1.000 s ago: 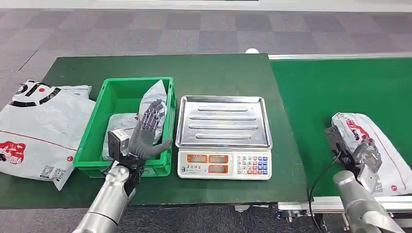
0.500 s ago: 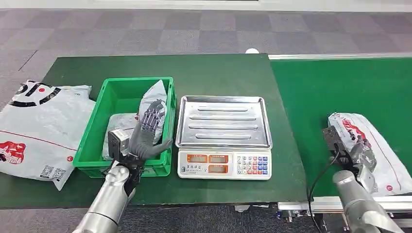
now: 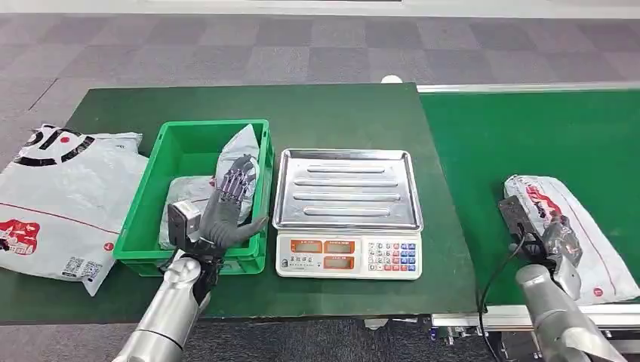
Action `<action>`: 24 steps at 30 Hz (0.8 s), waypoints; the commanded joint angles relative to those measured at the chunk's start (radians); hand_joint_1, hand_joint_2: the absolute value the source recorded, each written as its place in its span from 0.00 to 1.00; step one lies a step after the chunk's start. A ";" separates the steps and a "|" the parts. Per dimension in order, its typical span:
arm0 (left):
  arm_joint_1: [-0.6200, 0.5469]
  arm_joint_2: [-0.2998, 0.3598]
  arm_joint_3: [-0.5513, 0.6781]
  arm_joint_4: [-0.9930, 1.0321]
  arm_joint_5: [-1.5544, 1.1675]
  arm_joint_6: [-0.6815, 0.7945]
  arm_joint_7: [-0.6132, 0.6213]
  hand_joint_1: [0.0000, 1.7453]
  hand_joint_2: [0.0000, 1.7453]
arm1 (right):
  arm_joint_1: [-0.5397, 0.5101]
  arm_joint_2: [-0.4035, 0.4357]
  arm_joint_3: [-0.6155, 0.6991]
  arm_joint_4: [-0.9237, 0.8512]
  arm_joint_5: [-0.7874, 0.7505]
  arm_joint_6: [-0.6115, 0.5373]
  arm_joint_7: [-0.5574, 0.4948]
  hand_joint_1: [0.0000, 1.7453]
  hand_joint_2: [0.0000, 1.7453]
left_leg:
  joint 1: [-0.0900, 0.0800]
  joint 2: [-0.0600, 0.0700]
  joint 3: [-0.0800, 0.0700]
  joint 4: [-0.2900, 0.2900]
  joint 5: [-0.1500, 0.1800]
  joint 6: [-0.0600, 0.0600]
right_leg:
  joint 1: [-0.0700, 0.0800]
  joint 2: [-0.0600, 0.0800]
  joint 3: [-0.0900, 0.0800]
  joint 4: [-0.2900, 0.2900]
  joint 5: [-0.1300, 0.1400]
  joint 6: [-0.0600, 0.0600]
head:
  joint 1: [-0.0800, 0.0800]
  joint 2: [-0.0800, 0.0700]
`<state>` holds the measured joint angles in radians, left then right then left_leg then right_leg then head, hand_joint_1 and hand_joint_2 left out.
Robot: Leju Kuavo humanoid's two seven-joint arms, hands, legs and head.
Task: Moved the parcel from conveyor to table for the left to box.
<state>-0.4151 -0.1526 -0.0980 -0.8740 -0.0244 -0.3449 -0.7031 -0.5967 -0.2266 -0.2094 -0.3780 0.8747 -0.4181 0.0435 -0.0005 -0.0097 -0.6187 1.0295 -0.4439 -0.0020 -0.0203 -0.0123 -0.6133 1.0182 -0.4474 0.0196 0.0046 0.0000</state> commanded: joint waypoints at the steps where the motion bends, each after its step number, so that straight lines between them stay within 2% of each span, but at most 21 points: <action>1: -0.021 0.005 0.041 0.059 -0.003 -0.014 0.005 0.00 1.00 | -0.044 0.018 -0.023 0.053 -0.015 0.028 -0.021 0.00 1.00 | 0.000 0.003 0.002 -0.001 0.000 -0.001 | 0.000 0.003 0.001 -0.001 0.000 -0.001 | 0.000 0.000; 24: -0.038 0.003 0.035 0.078 -0.006 -0.017 0.005 0.00 1.00 | -0.035 0.018 -0.035 0.052 -0.021 0.037 -0.043 0.00 1.00 | 0.001 0.003 0.003 -0.002 0.000 -0.001 | 0.001 0.003 0.002 -0.003 0.001 -0.002 | 0.000 0.000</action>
<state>-0.4164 -0.1526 -0.0980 -0.8713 -0.0278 -0.3540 -0.7031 -0.5984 -0.2266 -0.2094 -0.3780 0.8572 -0.3971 -0.0027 -0.0005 -0.0097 -0.6184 1.0295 -0.4439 -0.0021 -0.0203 -0.0123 -0.6133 1.0182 -0.4474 0.0195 0.0046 0.0000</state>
